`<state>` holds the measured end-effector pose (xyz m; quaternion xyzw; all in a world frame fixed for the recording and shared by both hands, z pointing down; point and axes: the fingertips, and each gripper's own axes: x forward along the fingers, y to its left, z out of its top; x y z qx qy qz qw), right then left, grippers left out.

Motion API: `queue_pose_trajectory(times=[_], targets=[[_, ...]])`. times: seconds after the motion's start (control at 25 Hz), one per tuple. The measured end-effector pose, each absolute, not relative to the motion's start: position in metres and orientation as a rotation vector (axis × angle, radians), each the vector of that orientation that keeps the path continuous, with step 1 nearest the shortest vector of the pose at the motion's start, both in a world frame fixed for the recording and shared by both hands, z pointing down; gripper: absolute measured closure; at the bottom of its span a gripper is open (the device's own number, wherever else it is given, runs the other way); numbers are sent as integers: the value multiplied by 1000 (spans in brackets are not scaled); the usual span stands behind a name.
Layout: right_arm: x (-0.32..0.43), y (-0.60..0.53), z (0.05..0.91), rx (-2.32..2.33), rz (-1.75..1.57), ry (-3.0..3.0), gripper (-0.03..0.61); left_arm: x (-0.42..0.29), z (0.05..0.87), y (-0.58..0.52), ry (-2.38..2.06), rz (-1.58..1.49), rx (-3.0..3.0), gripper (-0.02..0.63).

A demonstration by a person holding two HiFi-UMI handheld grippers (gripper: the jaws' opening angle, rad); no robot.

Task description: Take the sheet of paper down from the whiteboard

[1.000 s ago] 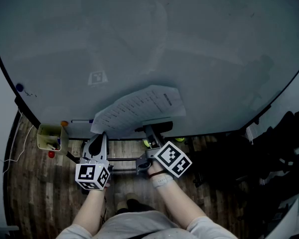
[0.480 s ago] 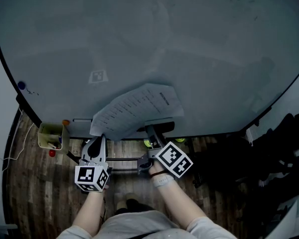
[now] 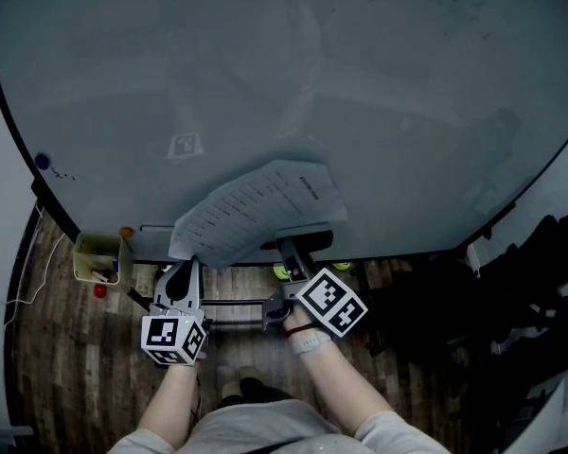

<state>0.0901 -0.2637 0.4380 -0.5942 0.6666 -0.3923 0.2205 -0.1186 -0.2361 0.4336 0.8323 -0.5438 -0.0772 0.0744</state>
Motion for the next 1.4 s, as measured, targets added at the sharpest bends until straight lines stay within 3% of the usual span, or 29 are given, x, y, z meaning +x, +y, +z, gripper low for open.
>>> queue_pose_trajectory(times=[1.4], targets=[[90, -261, 436, -1682, -1048, 1810, 347, -161, 445, -213, -1654, -270, 2406, 600]])
